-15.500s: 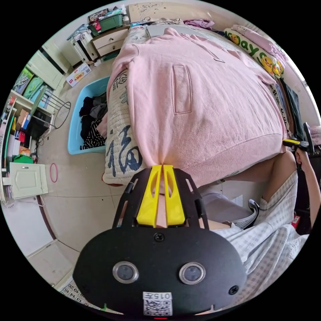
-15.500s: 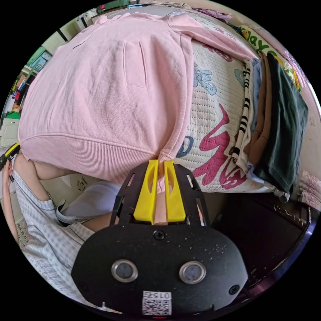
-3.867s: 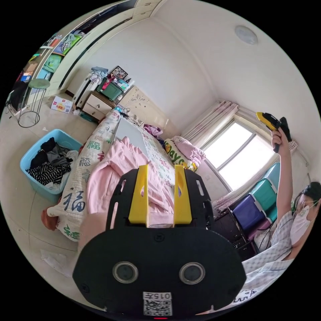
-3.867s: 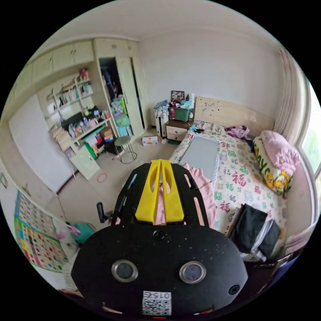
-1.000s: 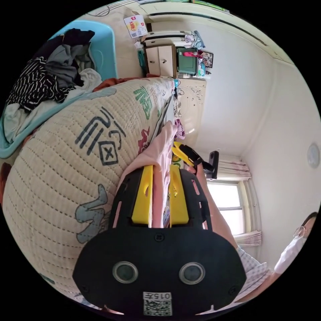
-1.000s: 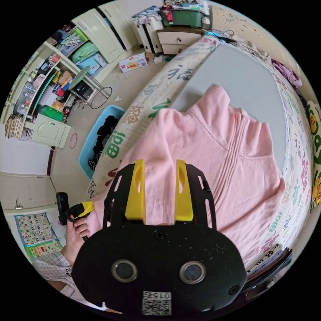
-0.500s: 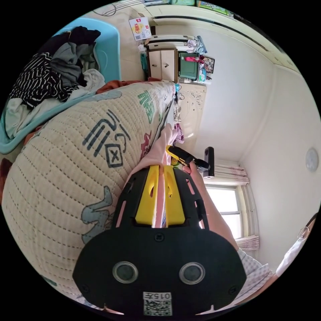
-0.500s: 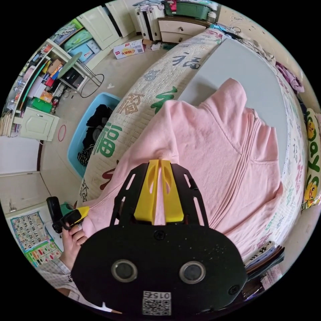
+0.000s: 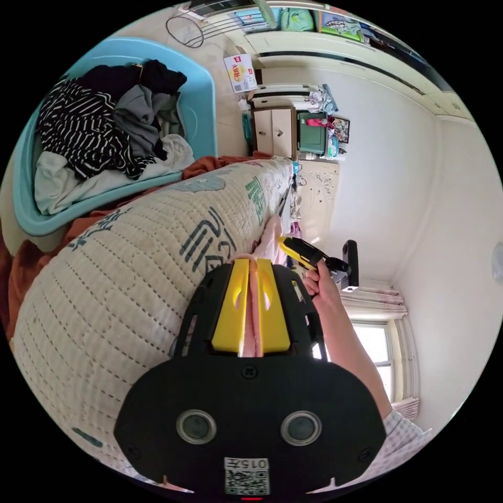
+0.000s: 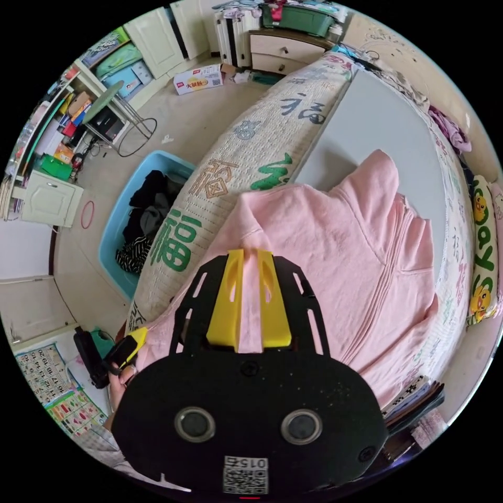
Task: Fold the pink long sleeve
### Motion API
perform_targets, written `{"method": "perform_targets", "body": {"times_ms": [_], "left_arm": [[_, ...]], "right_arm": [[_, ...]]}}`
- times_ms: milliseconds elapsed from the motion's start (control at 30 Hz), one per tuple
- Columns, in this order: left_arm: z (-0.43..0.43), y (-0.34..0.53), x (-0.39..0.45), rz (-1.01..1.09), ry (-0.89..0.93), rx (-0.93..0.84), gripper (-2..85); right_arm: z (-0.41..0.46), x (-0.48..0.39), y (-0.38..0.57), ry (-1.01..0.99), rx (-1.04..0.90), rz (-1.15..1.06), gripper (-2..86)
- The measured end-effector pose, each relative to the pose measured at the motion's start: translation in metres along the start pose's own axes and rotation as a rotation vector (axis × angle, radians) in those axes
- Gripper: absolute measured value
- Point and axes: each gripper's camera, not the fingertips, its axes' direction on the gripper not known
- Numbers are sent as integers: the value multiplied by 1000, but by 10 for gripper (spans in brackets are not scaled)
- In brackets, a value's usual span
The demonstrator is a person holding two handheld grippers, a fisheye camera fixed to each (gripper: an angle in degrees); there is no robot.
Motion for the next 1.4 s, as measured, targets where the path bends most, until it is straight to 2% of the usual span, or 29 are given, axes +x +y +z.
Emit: {"method": "perform_targets", "body": {"times_ms": [100, 133, 200, 400, 567, 667, 933, 1033, 1133, 1233, 1333, 1400], "left_arm": [[3, 1, 4, 11, -12, 4, 7], [3, 1, 3, 7, -6, 5, 7], [6, 2, 1, -8, 15, 7, 7], [10, 8, 8, -15, 40, 0, 9], [16, 14, 13, -6, 36, 2, 9], [20, 19, 16, 0, 41, -1, 9], [24, 31, 41, 100, 17, -139, 2], [-4, 45, 54, 174, -17, -95, -3], [-15, 51, 84, 335, -129, -42, 7], [18, 49, 138, 542, -250, -104, 53], [82, 44, 197, 719, -167, -199, 76], [155, 33, 242, 820, -179, -322, 92]], "right_arm": [[0, 23, 11, 27, -45, 8, 71], [6, 38, 20, 91, -88, 44, 42], [12, 62, 40, 147, -129, 98, 36], [14, 126, 166, 28, -127, 96, 65], [55, 168, 304, -105, -167, 188, 109], [86, 173, 350, -141, -164, 206, 117], [162, 168, 367, -154, -178, 126, 84], [184, 185, 372, -253, -151, 102, 84], [186, 228, 375, -318, -19, 174, 66], [183, 276, 362, -337, 149, 219, 68], [194, 309, 323, -323, 273, 254, 99], [208, 324, 292, -354, 347, 299, 125]]}}
